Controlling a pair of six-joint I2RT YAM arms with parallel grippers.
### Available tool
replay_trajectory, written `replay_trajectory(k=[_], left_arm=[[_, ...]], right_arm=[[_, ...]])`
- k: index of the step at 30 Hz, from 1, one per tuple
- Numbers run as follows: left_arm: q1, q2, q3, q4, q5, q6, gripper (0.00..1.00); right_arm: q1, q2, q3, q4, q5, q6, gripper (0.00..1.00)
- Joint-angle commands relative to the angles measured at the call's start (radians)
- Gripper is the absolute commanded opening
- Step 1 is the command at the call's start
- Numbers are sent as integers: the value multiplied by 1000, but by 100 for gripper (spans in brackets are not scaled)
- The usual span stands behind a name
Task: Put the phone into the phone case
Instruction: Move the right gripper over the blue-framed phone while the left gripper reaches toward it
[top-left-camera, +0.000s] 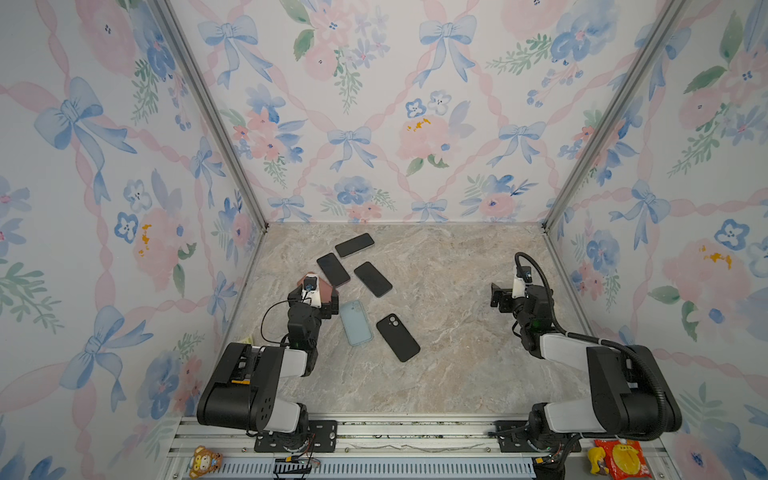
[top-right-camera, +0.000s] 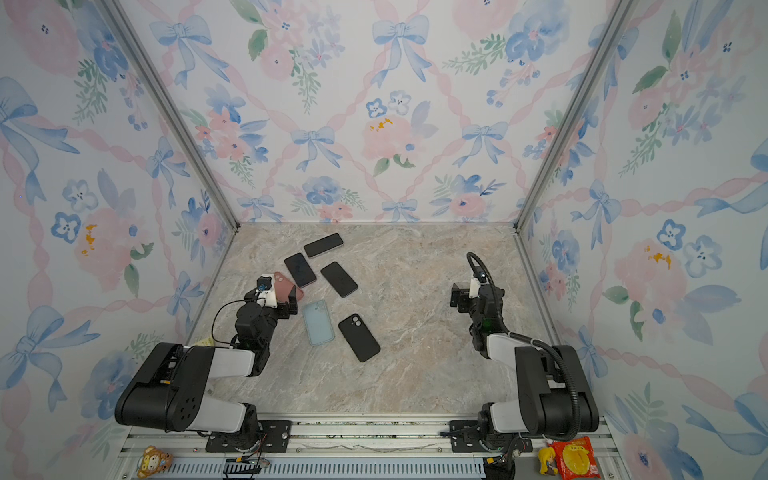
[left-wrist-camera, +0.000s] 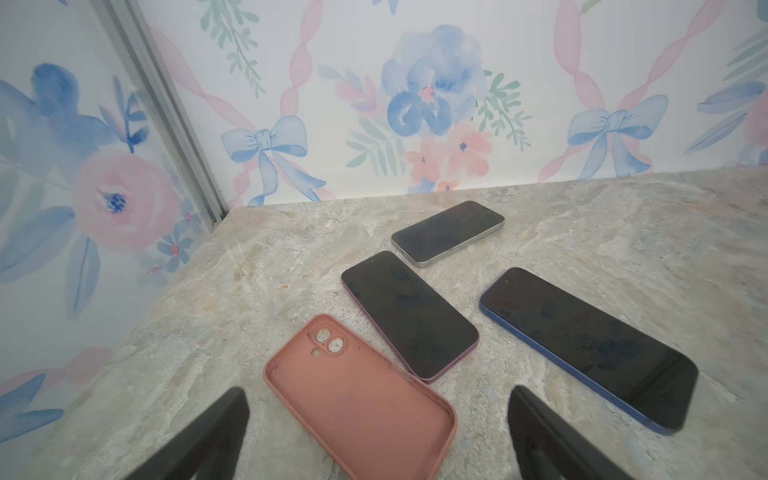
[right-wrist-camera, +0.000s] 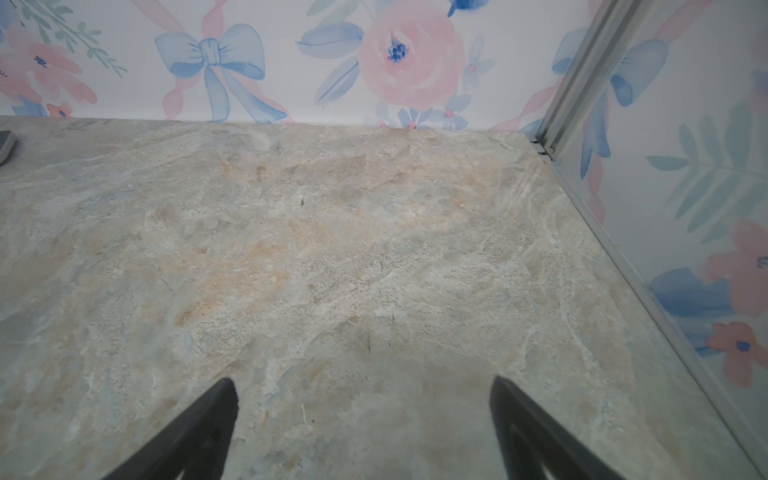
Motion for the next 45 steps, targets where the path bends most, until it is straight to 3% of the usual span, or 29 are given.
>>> replay_trajectory(k=[1,5,7,9,14,21,29,39,45], left_arm=[[-47,-78,58,-162,-201,3,98],[-196,-109,314,-711,-469,-180,98],[-249,-92,426,-970,-446,-320,98],[-291,-79,460,-1083,-376,-416,98],[-381,-77,448,-1120,-230,-532,98],[-391,-98,452,-1172,-89,-569,98],[-381,-93,414,-1185,-44,-652,98],[-358,-98,404,-1230,47,-666,98],[-287,-88,414,-1234,161,-672,98]], right_arm=[[111,-91,103,-224,153,-24,97],[265,-94,261,-511,235,57,97],[343,-54,319,-586,248,81,97],[424,-15,365,-639,234,96,97],[588,91,442,-713,153,170,97],[729,253,555,-776,33,177,97],[743,350,593,-762,-67,200,99],[743,396,634,-818,-79,221,94],[742,444,703,-818,-74,198,94]])
